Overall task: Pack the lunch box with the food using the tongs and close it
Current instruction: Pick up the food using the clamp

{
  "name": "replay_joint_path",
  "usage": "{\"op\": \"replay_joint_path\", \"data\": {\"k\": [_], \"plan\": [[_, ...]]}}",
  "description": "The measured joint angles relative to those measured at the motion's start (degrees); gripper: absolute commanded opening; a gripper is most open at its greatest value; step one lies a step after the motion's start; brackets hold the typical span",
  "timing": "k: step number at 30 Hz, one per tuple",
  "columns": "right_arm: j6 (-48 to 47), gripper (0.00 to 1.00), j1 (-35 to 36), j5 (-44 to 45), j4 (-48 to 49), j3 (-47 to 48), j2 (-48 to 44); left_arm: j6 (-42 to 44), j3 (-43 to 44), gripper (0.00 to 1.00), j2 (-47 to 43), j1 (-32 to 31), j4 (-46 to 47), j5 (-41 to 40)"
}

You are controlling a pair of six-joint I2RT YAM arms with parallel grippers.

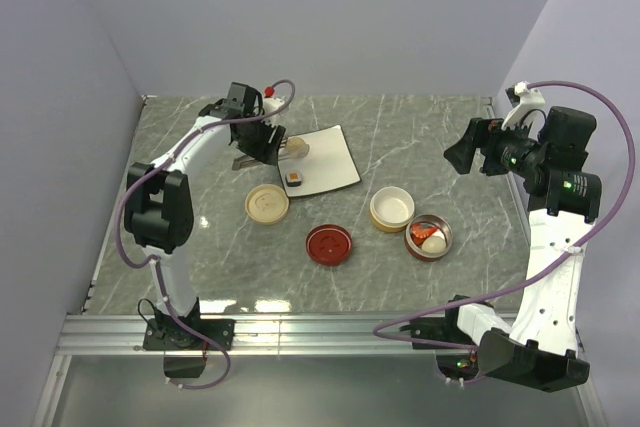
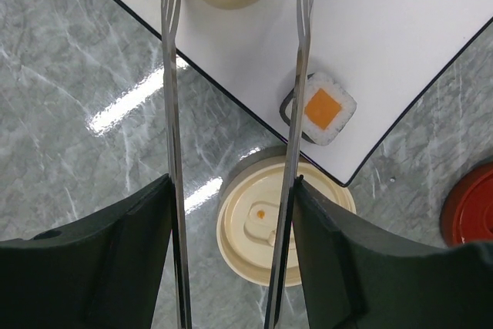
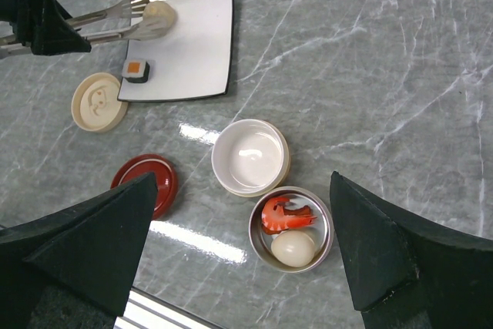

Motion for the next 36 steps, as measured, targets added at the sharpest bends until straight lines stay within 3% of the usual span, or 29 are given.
{"op": "replay_joint_path", "data": {"k": [10, 25, 28, 36], "plan": [[-0.02, 1.0, 0.0, 0.04, 0.0, -0.02, 0.0, 0.55, 0.04, 0.59, 0.55, -1.22, 0.33, -3.41], [-0.02, 1.0, 0.0, 0.31, -0.02, -0.31, -0.04, 2.78, 0.04, 0.61, 0.85, -4.46, 1.73, -8.68], [-0.02, 1.0, 0.0, 0.39, -0.02, -0.33, -0.04, 3.08, 0.04, 0.57, 0.85, -4.57, 1.84, -9.31], [-0.02, 1.0, 0.0, 0.44, 0.0, -0.33, -0.09, 3.61, 0.26, 0.32, 0.83, -4.7, 1.57, -10.58]]}}
